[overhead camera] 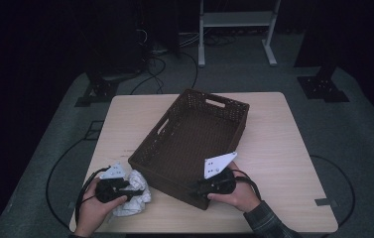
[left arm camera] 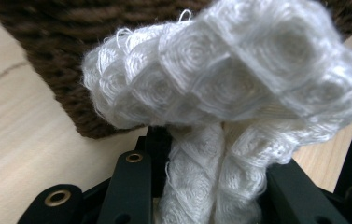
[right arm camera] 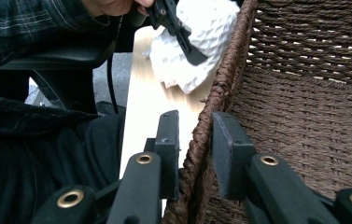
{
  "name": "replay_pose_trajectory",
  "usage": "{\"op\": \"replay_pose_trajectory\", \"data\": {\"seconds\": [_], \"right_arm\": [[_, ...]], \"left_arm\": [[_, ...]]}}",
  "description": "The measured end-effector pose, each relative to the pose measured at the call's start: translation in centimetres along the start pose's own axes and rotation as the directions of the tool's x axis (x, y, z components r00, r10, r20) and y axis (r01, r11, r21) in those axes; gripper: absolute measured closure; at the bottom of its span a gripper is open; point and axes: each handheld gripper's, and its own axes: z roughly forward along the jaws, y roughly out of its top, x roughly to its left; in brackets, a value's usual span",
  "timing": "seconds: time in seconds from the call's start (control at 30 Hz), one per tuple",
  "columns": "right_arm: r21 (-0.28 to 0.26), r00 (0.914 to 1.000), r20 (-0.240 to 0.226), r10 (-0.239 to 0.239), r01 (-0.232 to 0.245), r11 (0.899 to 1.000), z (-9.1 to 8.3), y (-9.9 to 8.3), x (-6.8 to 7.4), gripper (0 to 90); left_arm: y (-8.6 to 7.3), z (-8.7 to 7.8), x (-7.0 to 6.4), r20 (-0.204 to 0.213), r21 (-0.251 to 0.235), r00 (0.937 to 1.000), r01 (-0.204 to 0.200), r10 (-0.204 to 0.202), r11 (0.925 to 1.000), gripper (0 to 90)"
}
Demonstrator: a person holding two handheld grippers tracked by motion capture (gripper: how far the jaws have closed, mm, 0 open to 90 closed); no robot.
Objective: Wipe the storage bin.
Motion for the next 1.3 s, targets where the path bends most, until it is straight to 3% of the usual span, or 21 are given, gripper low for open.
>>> {"op": "replay_pose_trajectory", "data": {"seconds": [0.2,0.3,0.53,0.77,1.03,1.3], "right_arm": [[-0.004,0.9998,0.020,0.005,-0.005,1.000,0.3,0.2,-0.2,72.8],[-0.008,0.9996,0.027,0.004,-0.004,1.000,0.4,0.2,-0.3,73.0],[-0.011,0.9995,0.032,0.002,-0.001,1.000,0.5,0.3,-0.4,73.0],[-0.006,0.9991,0.042,0.003,-0.002,1.000,0.6,0.3,-0.4,72.8],[-0.008,0.9990,0.044,0.005,-0.005,1.000,0.6,0.3,-0.4,72.6],[-0.009,0.9981,0.062,0.000,0.000,1.000,0.7,0.3,-0.3,72.5]], "left_arm": [[1.3,-1.4,0.4,-0.049,-0.039,0.9987,-0.019,0.017,0.9991,66.9],[1.8,-1.6,1.0,-0.075,-0.049,0.9972,-0.006,0.002,0.9988,67.0],[2.9,-1.5,1.1,-0.116,-0.033,0.9933,-0.009,0.005,0.9994,67.1],[2.7,-0.3,2.1,-0.098,-0.041,0.9951,0.007,-0.011,0.9991,66.9],[2.3,0.9,2.6,-0.099,-0.001,0.9950,0.017,-0.017,0.9999,67.1],[2.4,1.3,3.0,-0.089,-0.021,0.9954,0.034,-0.036,0.9992,67.3]]}}
